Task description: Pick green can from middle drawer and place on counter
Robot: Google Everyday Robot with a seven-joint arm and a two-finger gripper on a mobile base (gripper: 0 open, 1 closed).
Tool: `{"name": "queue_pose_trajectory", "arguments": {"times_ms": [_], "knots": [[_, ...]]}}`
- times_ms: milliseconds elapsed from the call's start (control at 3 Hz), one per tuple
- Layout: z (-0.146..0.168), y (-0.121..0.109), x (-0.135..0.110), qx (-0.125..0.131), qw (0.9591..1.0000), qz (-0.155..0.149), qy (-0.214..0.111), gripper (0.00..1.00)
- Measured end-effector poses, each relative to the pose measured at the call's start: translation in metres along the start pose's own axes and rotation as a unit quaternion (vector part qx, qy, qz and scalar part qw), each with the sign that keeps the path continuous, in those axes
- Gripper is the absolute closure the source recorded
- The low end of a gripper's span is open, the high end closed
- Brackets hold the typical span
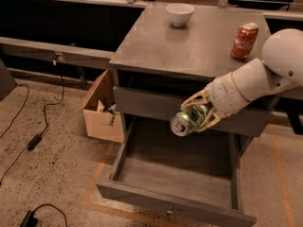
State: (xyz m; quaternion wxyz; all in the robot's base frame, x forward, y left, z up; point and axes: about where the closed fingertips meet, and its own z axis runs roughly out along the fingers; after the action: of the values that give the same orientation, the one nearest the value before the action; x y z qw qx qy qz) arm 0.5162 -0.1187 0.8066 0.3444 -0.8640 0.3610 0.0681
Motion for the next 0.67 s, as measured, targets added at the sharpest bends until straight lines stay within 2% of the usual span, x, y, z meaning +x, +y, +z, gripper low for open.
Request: {"name": "queue_pose_trajectory", "arguments": {"times_ms": [333, 667], "knots": [[-0.012, -0.017, -0.001, 0.028, 0.9992, 0.014, -0.025, 1.00], [-0.048, -0.061, -0.005, 0.090, 0.9917, 0.061, -0.068, 1.00]]}}
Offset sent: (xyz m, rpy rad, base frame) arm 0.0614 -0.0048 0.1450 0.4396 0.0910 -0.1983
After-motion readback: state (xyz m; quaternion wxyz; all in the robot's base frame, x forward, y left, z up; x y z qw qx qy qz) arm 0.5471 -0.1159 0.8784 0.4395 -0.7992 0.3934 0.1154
